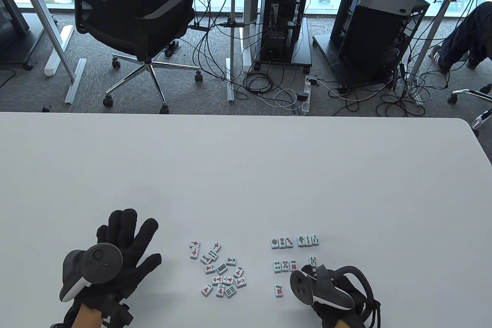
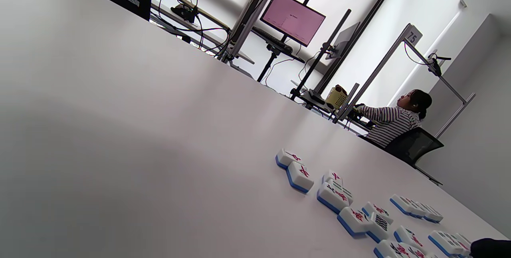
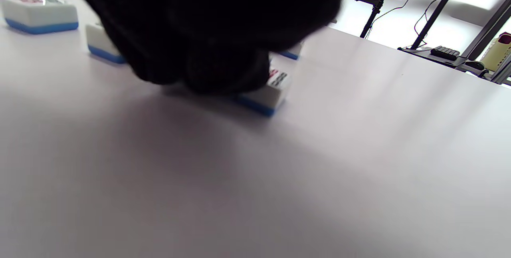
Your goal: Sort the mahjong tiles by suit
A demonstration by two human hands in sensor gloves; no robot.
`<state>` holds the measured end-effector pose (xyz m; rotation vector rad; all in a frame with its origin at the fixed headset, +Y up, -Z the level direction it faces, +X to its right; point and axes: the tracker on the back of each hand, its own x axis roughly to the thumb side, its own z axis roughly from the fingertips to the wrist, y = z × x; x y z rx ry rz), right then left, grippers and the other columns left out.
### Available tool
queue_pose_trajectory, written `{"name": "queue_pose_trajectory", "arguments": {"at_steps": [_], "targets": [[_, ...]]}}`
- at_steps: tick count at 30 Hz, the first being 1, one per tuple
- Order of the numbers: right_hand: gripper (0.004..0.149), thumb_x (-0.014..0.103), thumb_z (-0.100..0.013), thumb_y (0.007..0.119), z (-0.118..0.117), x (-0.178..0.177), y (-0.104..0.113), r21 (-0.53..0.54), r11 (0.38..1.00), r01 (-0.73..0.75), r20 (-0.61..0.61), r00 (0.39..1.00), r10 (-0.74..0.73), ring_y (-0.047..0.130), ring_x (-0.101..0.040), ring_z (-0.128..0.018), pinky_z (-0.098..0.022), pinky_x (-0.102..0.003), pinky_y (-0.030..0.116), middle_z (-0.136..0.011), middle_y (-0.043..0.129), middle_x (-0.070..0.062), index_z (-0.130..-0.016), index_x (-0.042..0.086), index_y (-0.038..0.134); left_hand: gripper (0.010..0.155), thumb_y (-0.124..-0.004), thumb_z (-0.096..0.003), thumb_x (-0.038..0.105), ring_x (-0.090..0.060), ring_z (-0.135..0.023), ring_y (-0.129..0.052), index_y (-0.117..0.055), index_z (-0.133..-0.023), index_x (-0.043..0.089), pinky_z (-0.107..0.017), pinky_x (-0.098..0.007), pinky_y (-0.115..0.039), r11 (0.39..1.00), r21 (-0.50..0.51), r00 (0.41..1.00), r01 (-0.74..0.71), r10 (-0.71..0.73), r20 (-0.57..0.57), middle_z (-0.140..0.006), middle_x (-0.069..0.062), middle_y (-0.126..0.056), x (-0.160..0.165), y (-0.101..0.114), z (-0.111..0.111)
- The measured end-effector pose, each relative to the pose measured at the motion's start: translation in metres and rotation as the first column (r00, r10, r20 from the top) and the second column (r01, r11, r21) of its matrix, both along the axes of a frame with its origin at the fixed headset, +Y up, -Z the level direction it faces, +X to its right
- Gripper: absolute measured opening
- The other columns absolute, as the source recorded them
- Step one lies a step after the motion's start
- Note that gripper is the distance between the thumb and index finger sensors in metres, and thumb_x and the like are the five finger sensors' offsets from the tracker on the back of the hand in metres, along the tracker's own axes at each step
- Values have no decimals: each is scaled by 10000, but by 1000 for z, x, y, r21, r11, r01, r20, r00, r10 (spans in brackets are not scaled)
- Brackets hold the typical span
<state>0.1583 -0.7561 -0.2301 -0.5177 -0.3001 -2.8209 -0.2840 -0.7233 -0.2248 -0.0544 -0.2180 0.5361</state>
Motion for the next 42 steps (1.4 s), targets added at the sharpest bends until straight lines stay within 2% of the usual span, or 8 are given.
{"name": "queue_pose_trajectory", "arguments": {"at_steps": [3,10,16,19,21,26,32,42], "targets": [[599,354,-429,865,1,-9,12,-3,999,39,9,999,-39,898,-118,-182,-135,-261,811,-505,964,-37,-970,140,725,793,-589,-461,723,-156,-1060,201,-298,-1123,398,-718,-547,90,1000,-2,1000,-1,1,-1,-1112,151,112,0,0,0],[573,350,-439,853,-13,-58,32,54,987,154,-138,980,-146,898,-130,-186,-140,-272,809,-508,964,-47,-967,162,733,793,-588,-461,722,-156,-1060,202,-297,-1123,399,-719,-546,88,1000,3,1000,-1,1,6,-1111,152,113,2,2,1],[584,351,-438,850,-33,-124,29,54,981,187,-282,945,-164,896,-133,-187,-143,-276,806,-508,962,-47,-983,200,708,793,-588,-460,723,-155,-1059,203,-297,-1122,399,-720,-546,88,1000,14,1000,-17,17,8,-1110,153,113,1,4,2],[599,346,-439,849,-45,-154,22,27,984,179,-304,939,-162,890,-134,-181,-138,-277,800,-503,960,-45,-1002,239,672,794,-590,-459,722,-155,-1059,203,-298,-1123,399,-719,-546,89,1000,18,1000,-21,21,10,-1111,153,113,0,5,2],[598,341,-442,848,-50,-170,17,10,988,153,-317,938,-142,888,-138,-181,-139,-281,798,-502,959,-50,-1005,251,668,793,-589,-459,722,-155,-1059,203,-297,-1123,400,-719,-546,90,999,28,1000,-29,29,9,-1110,153,113,-1,7,3],[605,341,-435,855,-61,-201,9,52,997,52,-383,923,-28,886,-127,-177,-135,-272,799,-495,960,-36,-1004,272,662,794,-590,-460,722,-155,-1061,201,-298,-1123,399,-719,-547,88,998,34,999,-44,44,8,-1112,154,111,-2,8,3],[606,330,-426,872,-65,-217,-1,-5,999,-45,-394,918,39,884,-127,-177,-136,-273,798,-494,958,-40,-996,236,689,793,-590,-460,722,-154,-1061,201,-299,-1123,399,-719,-547,89,998,38,998,-56,56,1,-1112,155,111,-4,10,3],[567,342,-419,870,-65,-219,-4,18,1000,-22,-443,896,28,858,-106,-124,-94,-264,780,-420,955,-26,-944,177,736,793,-590,-460,722,-156,-1063,197,-300,-1123,398,-719,-548,88,999,27,999,-43,43,4,-1113,152,109,-2,9,3]]}}
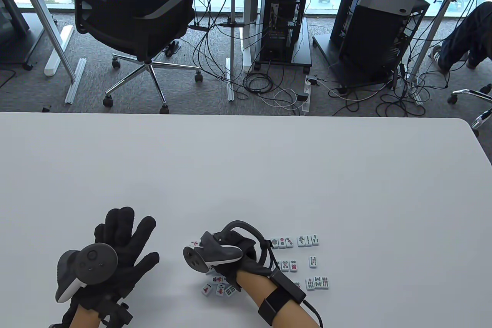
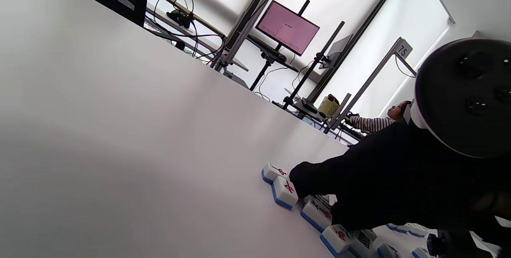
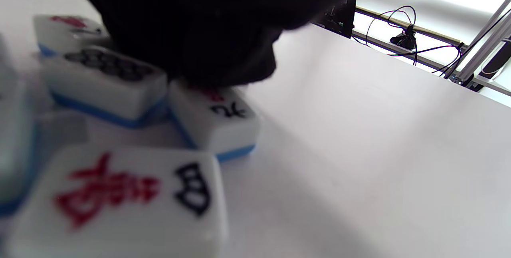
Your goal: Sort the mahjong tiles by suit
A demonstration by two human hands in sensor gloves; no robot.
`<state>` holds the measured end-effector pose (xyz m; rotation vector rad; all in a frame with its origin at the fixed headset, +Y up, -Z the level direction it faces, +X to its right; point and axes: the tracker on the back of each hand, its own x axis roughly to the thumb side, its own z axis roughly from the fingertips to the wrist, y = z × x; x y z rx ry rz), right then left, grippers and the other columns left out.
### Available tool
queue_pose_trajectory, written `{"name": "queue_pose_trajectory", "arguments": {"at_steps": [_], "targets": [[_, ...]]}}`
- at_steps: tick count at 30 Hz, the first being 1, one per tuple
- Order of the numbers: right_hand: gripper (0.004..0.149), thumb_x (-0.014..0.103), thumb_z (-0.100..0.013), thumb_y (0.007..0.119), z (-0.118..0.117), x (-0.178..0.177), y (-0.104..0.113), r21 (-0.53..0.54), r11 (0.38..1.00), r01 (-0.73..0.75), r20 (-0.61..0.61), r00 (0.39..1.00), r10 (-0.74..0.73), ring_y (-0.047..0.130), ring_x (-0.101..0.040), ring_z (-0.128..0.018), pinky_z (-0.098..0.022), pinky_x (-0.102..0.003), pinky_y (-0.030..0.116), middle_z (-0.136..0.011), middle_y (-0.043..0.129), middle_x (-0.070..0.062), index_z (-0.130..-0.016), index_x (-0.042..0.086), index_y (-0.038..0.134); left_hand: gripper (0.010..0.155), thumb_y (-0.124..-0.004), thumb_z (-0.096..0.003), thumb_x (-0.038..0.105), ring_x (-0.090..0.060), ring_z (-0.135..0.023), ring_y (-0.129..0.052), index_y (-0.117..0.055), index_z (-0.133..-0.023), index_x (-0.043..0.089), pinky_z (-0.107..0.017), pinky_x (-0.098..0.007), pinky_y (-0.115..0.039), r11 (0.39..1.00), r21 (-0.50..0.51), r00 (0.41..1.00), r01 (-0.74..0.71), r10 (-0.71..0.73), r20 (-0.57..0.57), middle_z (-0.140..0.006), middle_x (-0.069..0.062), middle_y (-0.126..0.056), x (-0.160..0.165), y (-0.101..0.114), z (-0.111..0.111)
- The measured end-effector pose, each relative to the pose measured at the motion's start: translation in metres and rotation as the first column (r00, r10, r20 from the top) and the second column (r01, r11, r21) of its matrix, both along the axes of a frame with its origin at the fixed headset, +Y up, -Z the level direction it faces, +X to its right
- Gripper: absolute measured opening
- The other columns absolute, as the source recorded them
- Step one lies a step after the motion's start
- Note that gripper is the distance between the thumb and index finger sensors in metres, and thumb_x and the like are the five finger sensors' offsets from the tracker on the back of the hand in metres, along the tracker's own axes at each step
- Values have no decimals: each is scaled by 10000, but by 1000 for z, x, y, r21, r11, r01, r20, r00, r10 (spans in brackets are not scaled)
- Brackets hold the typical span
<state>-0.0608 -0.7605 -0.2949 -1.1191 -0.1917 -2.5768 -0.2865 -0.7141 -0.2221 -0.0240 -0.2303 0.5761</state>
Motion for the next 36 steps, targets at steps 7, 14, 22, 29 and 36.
{"name": "queue_pose_trajectory", "arguments": {"at_steps": [7,14,22,29,36], "targets": [[562,373,-413,870,-8,11,7,-53,994,94,21,995,-93,858,-101,-121,-92,-259,781,-421,956,-17,-929,181,755,792,-590,-460,722,-157,-1063,196,-299,-1123,399,-719,-548,88,1000,1,1000,1,-1,2,-1113,152,108,0,0,0],[565,376,-413,865,-7,45,47,1,964,265,52,963,-265,871,-100,-134,-102,-257,792,-438,960,-11,-927,171,753,792,-589,-461,722,-157,-1063,197,-301,-1123,398,-719,-547,88,1000,-5,1000,9,-9,8,-1114,152,107,2,-1,0],[570,366,-418,867,-3,133,80,94,966,241,227,939,-257,880,-101,-148,-114,-255,800,-457,961,-12,-931,146,753,792,-589,-460,723,-157,-1063,196,-300,-1123,400,-719,-547,87,1000,-7,1000,16,-16,11,-1114,151,108,3,-1,0],[569,365,-422,866,9,195,56,52,984,168,374,911,-175,883,-100,-154,-119,-255,803,-463,962,-12,-934,144,752,792,-589,-460,723,-157,-1063,196,-300,-1123,400,-719,-548,87,1000,-15,1000,26,-26,9,-1114,151,108,4,-2,0],[571,363,-421,865,18,218,21,-2,993,117,425,899,-105,883,-98,-154,-118,-253,804,-464,960,-10,-931,134,749,794,-590,-460,722,-157,-1063,195,-300,-1124,397,-719,-548,87,999,-30,999,40,-39,11,-1114,150,106,6,-4,-1]]}}
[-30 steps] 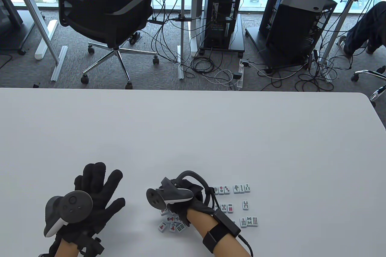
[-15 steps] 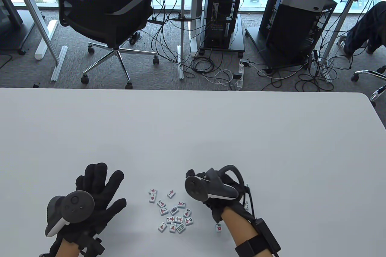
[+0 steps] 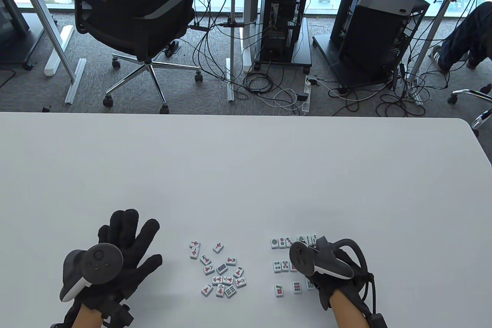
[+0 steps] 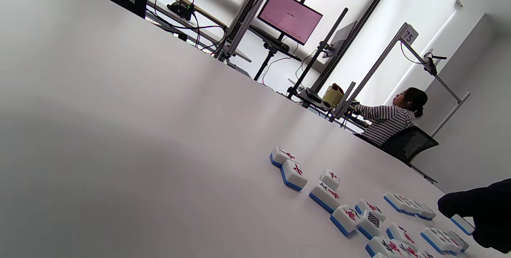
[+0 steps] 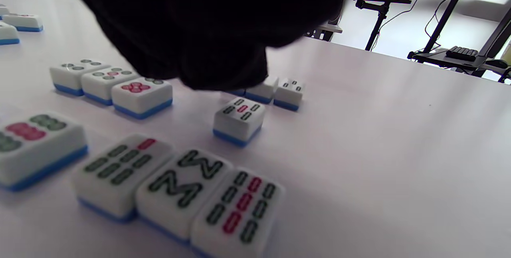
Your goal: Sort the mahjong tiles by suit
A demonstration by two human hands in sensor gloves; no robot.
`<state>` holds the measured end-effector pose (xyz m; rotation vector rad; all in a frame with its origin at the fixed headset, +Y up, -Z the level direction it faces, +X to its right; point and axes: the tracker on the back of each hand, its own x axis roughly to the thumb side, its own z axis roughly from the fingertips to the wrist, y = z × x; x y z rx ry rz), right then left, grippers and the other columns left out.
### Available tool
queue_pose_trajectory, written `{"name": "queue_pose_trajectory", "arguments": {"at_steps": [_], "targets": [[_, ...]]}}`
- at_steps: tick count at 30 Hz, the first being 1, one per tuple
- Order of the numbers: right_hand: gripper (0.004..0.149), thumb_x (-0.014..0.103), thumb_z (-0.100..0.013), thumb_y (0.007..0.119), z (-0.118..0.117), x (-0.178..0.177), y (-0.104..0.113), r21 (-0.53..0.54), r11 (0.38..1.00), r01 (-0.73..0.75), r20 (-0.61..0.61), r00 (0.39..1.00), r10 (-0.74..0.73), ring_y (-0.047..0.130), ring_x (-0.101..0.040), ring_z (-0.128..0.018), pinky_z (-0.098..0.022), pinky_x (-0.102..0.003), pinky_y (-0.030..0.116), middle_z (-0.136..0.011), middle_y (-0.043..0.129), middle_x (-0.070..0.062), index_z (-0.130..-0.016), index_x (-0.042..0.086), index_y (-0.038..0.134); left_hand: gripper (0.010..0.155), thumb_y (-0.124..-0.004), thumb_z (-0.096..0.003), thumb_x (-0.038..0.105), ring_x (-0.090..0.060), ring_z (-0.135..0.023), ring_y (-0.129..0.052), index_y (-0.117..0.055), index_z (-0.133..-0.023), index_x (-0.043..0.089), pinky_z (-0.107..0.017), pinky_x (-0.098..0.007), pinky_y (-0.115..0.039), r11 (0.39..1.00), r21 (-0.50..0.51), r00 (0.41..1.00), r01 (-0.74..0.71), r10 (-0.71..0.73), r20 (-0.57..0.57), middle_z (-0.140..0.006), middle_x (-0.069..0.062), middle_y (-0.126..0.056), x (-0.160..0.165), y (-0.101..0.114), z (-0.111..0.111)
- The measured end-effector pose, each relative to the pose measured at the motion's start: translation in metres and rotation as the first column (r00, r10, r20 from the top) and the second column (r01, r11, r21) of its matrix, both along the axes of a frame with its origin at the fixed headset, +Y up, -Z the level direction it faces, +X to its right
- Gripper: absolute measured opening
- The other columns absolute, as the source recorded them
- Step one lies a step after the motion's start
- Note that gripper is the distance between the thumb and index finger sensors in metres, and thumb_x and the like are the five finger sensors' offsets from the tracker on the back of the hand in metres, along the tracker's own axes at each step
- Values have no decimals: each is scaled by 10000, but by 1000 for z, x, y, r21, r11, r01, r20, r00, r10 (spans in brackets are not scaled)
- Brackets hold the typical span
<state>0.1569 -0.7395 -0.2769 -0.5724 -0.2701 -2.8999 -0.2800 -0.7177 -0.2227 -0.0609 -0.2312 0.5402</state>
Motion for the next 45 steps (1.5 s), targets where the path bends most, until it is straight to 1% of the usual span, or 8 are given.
{"name": "queue_pose_trajectory", "arguments": {"at_steps": [8,17,21,27,33,38,42,45], "targets": [[570,365,-420,863,0,4,-14,4,999,-49,11,999,49,881,-96,-150,-114,-252,803,-460,959,-9,-931,140,748,793,-590,-460,722,-160,-1063,194,-303,-1123,397,-719,-548,86,1000,-7,1000,6,-6,0,-1114,148,106,1,-1,0],[569,363,-422,859,2,1,-18,28,996,-86,14,996,86,877,-93,-143,-108,-251,801,-449,959,-5,-935,146,747,793,-590,-460,721,-159,-1063,193,-303,-1123,396,-719,-548,86,1000,-9,1000,4,-4,-1,-1114,149,105,1,-1,-1],[591,368,-420,861,4,-2,-14,27,995,-100,22,995,100,884,-101,-153,-117,-255,804,-466,961,-15,-953,150,731,793,-590,-460,722,-159,-1063,196,-302,-1123,398,-719,-548,87,1000,-6,1000,3,-3,-2,-1114,149,107,1,-1,-1],[586,367,-428,859,5,-11,4,12,1000,-20,20,1000,20,895,-124,-178,-136,-270,808,-497,964,-36,-960,156,734,792,-590,-460,722,-159,-1063,194,-301,-1123,398,-719,-547,86,1000,-5,1000,-1,1,-2,-1114,151,106,0,-1,-1],[551,388,-441,836,19,-53,15,55,995,79,-92,993,-74,894,-126,-166,-129,-272,806,-485,965,-41,-922,128,775,793,-590,-459,722,-158,-1063,195,-301,-1123,399,-720,-547,86,1000,-2,1000,-3,3,-2,-1114,151,106,0,-1,-1],[512,483,-454,776,37,-97,12,94,990,104,-181,980,-85,886,-115,-118,-86,-265,801,-420,974,-33,-784,104,872,794,-591,-459,722,-159,-1063,195,-302,-1123,396,-719,-548,85,1000,-2,1000,-1,1,2,-1114,148,106,0,-1,-1],[513,523,-455,757,47,-127,2,94,990,109,-157,983,-93,869,-106,-57,-40,-263,788,-339,976,-20,-679,91,918,793,-590,-460,721,-159,-1063,194,-301,-1123,396,-719,-548,85,1000,-2,1000,0,0,4,-1114,149,106,0,-1,-1],[510,529,-461,750,49,-141,-6,102,993,61,-120,992,-49,865,-94,-36,-23,-254,787,-310,974,-9,-649,88,926,791,-589,-461,722,-159,-1063,195,-301,-1123,398,-719,-548,86,1000,0,1000,0,0,9,-1113,149,107,0,-1,-1]]}}
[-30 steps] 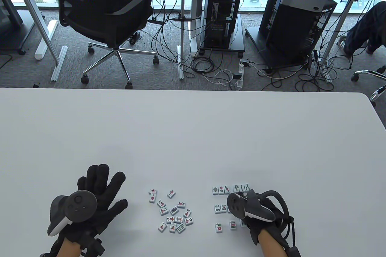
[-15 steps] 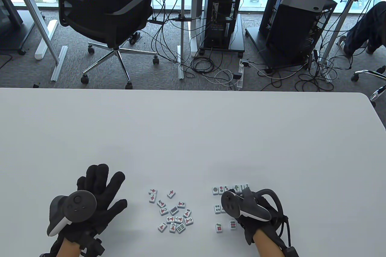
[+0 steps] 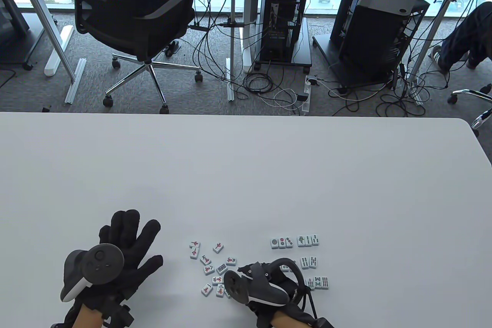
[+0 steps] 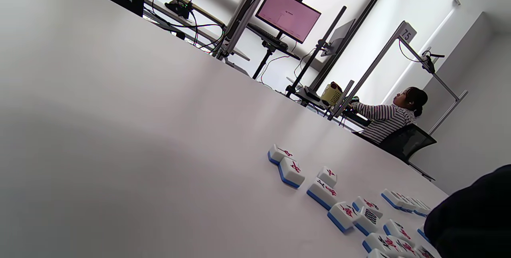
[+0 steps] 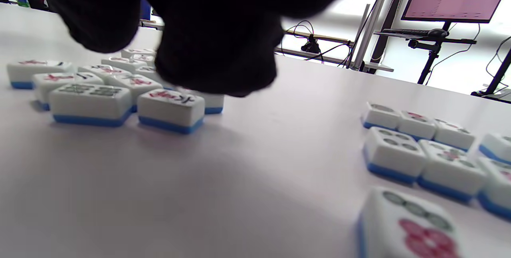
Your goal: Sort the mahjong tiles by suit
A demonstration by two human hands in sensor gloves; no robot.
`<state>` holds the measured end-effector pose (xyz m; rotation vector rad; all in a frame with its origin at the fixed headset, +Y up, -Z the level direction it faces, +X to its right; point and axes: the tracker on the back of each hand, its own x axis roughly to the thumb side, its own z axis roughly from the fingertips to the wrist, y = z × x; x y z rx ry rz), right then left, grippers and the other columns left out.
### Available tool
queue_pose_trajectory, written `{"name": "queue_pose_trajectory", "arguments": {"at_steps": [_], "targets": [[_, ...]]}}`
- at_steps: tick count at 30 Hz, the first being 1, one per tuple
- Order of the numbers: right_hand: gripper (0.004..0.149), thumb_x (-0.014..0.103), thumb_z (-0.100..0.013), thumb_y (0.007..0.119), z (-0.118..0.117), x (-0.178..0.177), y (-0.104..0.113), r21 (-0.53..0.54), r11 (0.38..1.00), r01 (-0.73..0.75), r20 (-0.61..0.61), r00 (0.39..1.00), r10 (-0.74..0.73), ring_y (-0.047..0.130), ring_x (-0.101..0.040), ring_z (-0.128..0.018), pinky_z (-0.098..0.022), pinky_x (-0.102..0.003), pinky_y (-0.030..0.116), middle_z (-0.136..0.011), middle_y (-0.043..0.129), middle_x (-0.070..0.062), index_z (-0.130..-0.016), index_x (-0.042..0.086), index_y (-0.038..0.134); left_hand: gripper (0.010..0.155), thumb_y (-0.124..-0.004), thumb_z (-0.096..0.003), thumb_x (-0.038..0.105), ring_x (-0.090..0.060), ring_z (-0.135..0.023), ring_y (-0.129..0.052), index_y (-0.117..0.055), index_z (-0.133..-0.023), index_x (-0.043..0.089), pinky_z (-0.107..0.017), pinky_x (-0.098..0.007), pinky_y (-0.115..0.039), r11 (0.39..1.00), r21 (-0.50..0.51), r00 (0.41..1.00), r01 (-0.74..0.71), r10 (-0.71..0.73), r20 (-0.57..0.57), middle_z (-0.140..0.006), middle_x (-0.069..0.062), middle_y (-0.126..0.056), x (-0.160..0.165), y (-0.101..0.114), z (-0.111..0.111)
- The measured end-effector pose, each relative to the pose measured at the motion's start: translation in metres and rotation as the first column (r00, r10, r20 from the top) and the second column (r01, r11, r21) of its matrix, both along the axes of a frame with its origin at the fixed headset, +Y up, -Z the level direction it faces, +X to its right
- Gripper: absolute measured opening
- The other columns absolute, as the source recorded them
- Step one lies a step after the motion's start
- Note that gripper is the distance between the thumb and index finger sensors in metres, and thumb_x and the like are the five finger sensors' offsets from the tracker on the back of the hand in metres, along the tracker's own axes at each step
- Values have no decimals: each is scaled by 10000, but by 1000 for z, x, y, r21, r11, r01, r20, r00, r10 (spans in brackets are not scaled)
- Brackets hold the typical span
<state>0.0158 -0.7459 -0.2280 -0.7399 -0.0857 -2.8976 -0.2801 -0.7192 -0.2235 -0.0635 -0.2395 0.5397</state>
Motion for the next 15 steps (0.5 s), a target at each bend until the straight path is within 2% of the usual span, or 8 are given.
{"name": "queue_pose_trajectory", "arguments": {"at_steps": [5,9,15], "targets": [[515,529,-457,759,1,-10,-7,-7,997,-72,46,996,72,857,-83,-16,-9,-249,784,-282,968,-3,-619,70,925,793,-589,-461,722,-160,-1063,195,-301,-1124,395,-719,-548,86,1000,3,1000,-7,7,2,-1114,148,108,0,0,0],[497,505,-478,745,9,-6,-6,-84,989,-118,76,989,124,860,-89,-19,-13,-255,786,-284,967,-11,-627,67,927,794,-589,-460,722,-159,-1063,195,-300,-1124,397,-719,-548,85,1000,-1,1000,-2,2,4,-1113,150,107,1,-1,0],[515,500,-475,762,19,5,-4,-142,987,-72,90,992,85,872,-99,-39,-27,-262,794,-314,973,-29,-675,51,915,794,-589,-460,722,-159,-1063,195,-300,-1124,396,-719,-548,86,1000,-6,1000,6,-6,6,-1114,149,107,2,-2,0]]}}
